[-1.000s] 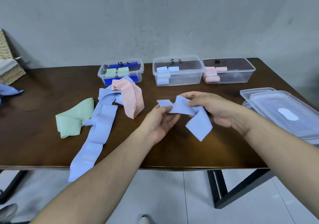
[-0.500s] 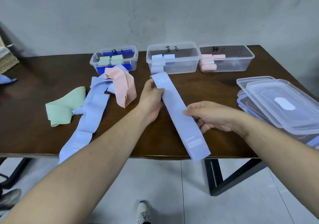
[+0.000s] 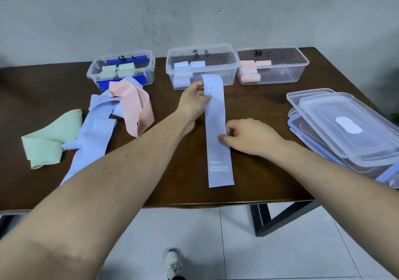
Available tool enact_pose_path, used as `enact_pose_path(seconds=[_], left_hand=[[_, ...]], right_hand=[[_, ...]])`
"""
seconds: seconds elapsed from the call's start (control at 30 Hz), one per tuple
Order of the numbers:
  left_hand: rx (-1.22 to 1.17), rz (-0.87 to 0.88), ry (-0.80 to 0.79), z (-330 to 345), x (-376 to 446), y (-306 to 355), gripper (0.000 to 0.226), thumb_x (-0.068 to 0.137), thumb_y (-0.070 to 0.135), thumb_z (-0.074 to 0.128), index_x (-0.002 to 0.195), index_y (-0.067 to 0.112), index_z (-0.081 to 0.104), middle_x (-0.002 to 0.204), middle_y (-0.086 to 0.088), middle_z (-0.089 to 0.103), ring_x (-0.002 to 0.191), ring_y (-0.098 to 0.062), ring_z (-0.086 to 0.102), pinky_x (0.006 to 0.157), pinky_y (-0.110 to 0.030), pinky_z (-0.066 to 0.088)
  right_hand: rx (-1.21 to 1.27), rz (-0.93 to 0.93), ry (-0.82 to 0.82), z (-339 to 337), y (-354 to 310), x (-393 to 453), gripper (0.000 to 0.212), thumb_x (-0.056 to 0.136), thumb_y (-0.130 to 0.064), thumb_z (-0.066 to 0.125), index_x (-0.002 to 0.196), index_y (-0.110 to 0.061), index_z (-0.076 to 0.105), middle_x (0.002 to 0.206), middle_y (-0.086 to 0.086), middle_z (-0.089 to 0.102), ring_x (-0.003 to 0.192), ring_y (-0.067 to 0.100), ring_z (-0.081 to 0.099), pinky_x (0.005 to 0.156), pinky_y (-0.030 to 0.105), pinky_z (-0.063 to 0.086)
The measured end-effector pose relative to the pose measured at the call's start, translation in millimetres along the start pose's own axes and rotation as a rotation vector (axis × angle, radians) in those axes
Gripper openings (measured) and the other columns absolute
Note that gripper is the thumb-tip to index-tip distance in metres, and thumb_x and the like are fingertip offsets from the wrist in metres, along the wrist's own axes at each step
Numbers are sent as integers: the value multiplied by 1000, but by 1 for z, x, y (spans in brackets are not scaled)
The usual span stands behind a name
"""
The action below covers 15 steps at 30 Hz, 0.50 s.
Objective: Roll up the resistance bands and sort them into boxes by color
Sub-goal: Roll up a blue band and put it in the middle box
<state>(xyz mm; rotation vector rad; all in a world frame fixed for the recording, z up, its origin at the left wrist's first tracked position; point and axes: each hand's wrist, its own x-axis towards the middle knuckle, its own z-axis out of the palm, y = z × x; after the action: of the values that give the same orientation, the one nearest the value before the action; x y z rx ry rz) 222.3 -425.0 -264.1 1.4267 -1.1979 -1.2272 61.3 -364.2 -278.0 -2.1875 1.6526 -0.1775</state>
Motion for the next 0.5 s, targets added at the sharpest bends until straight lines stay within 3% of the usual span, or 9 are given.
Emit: enact_pose_path(seconds=[0.07,0.13,0.27,0.4,0.5], left_hand=[[30,-13,0,0,5,1,33,96,1,54,125,17,55,104,4,69,84,-4,66,55,-13,49],[61,-38,-8,0,12,-2,37,96,1,54,130,15,54,110,1,68,86,-10,65,52,-13,46],[137,-67,44,-3,13,-7,47,95,3,54,139,17,50,118,1,61,93,-11,61,67,-19,49],[307,64,75,-3,-5,-18,34,96,9,57,127,23,57,128,4,58,111,-13,58,89,-22,52],[428,187,35,-5,-25,-32,27,96,10,57,117,26,63,127,5,58,110,-10,57,90,-14,46]], right_hand=[[-27,10,20,3,4,4,33,93,-55,57,83,-24,56,78,-8,63,70,11,62,59,29,50],[-38,22,59,6,7,5,34,91,-58,58,83,-26,52,77,-9,62,68,10,61,58,28,49],[-49,3,137,11,11,3,33,91,-60,56,86,-28,47,74,-11,60,66,9,59,58,27,50],[40,-57,216,18,20,-7,24,95,-52,55,90,-29,50,71,-12,58,65,7,58,56,22,43],[152,-76,234,19,23,-17,22,95,-48,58,86,-29,51,71,-10,60,64,6,57,56,20,37]])
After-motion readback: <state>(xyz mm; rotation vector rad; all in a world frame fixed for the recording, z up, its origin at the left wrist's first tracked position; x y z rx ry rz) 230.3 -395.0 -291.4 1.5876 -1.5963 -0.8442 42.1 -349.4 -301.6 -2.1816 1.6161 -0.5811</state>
